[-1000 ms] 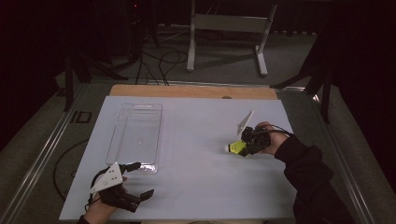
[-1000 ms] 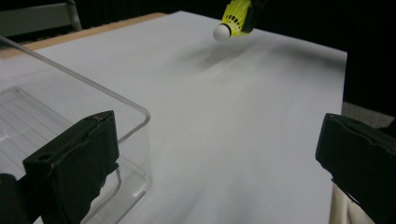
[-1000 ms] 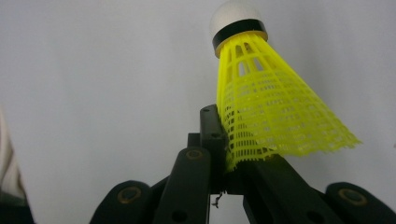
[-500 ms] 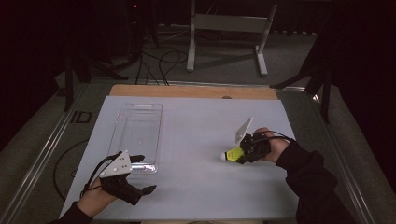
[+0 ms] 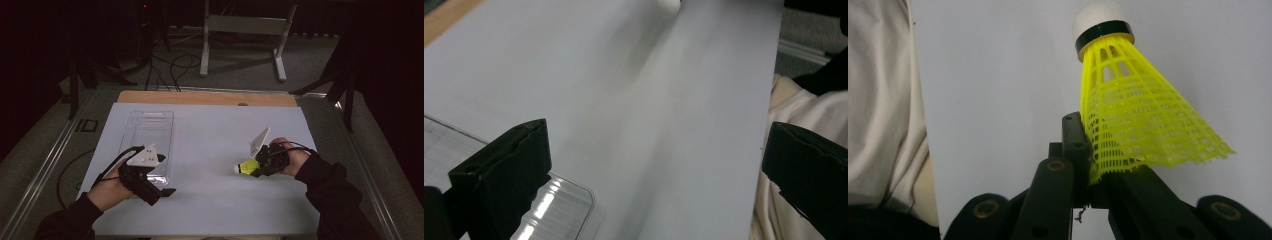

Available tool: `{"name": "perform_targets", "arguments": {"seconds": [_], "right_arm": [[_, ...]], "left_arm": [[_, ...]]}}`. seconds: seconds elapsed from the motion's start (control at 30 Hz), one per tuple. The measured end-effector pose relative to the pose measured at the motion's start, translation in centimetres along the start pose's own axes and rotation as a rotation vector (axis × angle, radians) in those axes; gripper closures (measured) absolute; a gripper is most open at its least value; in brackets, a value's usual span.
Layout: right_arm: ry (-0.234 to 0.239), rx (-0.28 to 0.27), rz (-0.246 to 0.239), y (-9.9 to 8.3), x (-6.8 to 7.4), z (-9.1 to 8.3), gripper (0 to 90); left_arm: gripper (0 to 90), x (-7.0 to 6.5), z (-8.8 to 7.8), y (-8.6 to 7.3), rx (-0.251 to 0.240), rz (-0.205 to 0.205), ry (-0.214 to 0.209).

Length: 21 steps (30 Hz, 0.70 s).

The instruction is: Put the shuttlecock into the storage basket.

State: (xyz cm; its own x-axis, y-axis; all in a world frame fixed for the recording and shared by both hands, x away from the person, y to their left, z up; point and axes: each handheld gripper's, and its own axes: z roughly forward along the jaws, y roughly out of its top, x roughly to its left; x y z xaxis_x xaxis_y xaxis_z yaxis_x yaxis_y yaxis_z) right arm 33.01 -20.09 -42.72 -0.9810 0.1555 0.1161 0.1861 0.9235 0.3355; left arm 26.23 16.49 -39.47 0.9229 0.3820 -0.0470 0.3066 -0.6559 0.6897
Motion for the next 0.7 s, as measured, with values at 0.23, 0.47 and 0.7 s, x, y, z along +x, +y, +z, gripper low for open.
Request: {"name": "perform_targets", "arguments": {"seconds": [0.23,0.47,0.7], "right_arm": [[-0.003,0.003,-0.017,0.4,0.3,-0.1,90.0],[-0.009,-0.005,-0.026,1.0,0.4,-0.3,90.0],[0.001,-0.004,-0.036,1.5,0.5,-0.3,90.0]], "left_arm": [[0.3,1.0,-0.1,2.4,0.062,-0.001,0.000],[0.3,1.5,0.8,4.3,0.122,0.008,-0.024],[0.3,1.7,2.5,5.7,0.191,0.026,-0.045]]}}
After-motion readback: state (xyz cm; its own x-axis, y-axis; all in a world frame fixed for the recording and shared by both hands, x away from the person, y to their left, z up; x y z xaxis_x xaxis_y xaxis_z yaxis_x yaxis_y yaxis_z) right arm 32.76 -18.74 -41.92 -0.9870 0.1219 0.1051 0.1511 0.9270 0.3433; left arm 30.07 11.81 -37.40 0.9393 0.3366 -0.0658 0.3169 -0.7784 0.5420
